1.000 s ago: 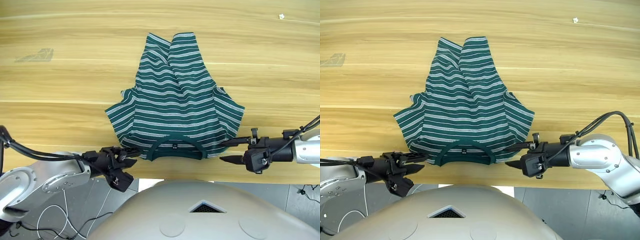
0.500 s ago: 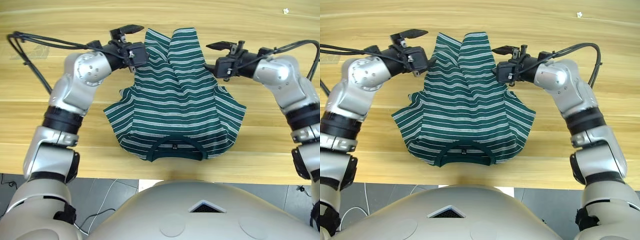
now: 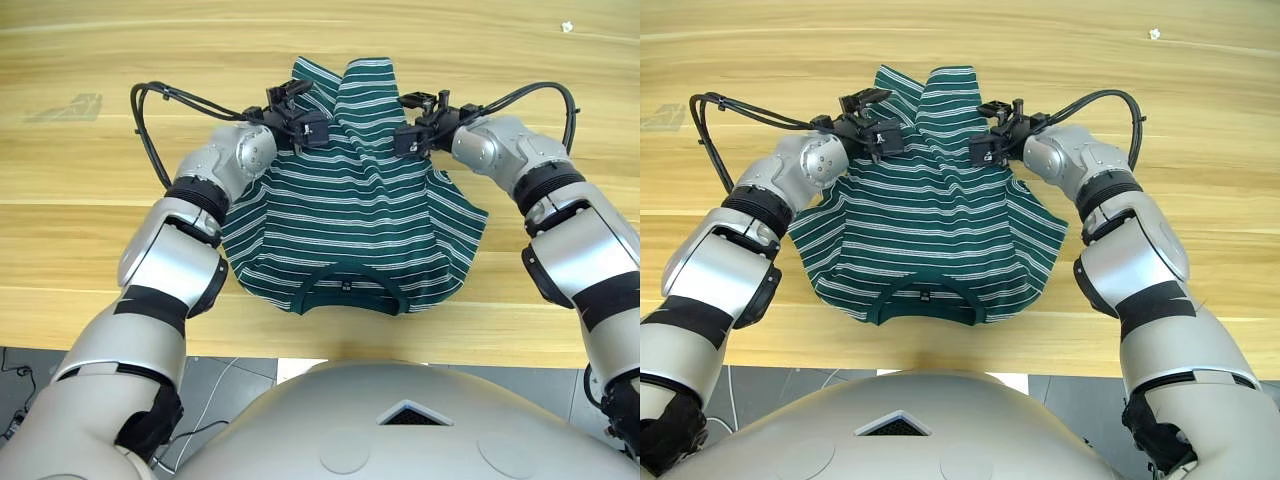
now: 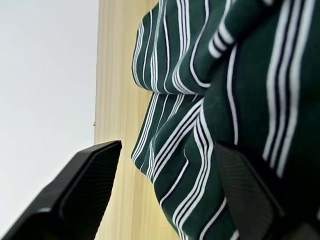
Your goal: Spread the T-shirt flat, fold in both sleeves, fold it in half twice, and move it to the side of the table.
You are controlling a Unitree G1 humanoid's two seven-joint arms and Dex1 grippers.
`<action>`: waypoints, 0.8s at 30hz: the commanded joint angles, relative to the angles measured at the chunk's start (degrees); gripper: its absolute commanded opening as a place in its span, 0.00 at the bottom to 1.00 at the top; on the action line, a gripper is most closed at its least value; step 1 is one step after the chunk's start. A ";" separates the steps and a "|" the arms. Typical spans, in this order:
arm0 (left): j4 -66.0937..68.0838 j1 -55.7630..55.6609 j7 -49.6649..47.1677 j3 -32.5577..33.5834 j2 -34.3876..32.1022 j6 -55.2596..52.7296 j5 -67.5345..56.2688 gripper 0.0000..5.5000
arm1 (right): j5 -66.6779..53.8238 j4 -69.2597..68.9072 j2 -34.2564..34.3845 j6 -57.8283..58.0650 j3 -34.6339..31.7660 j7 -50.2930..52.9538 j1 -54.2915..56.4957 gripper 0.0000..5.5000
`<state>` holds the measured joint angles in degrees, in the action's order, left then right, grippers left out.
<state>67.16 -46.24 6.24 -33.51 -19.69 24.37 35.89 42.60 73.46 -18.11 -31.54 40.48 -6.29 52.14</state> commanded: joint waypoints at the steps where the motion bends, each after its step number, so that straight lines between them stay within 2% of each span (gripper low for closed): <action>1: 2.49 1.94 0.77 -0.49 -1.87 0.19 1.26 0.63 | 1.05 1.83 -1.59 -0.36 0.32 -0.59 -2.38 0.47; 7: 1.29 5.08 1.48 2.20 -7.05 2.75 -0.83 0.63 | -0.42 1.97 -8.75 -1.39 -1.99 -0.05 -5.07 0.47; 18: -2.33 6.46 2.37 2.99 -5.84 3.31 -1.86 0.63 | -0.90 -2.16 -8.73 -7.19 -3.03 -1.19 -6.66 0.47; 21: -10.10 10.26 5.31 3.93 -7.93 5.77 -3.72 0.63 | -1.91 -6.70 -10.46 -10.95 -3.44 -3.32 -8.74 0.47; 24: -26.63 18.33 10.49 5.53 -13.41 6.17 -5.80 0.63 | -3.73 -13.24 -14.51 -13.71 -4.86 -5.67 -12.24 0.47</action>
<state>48.58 -33.36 13.22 -28.41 -29.37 31.21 30.50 39.30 63.07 -30.07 -44.18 35.87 -9.25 43.19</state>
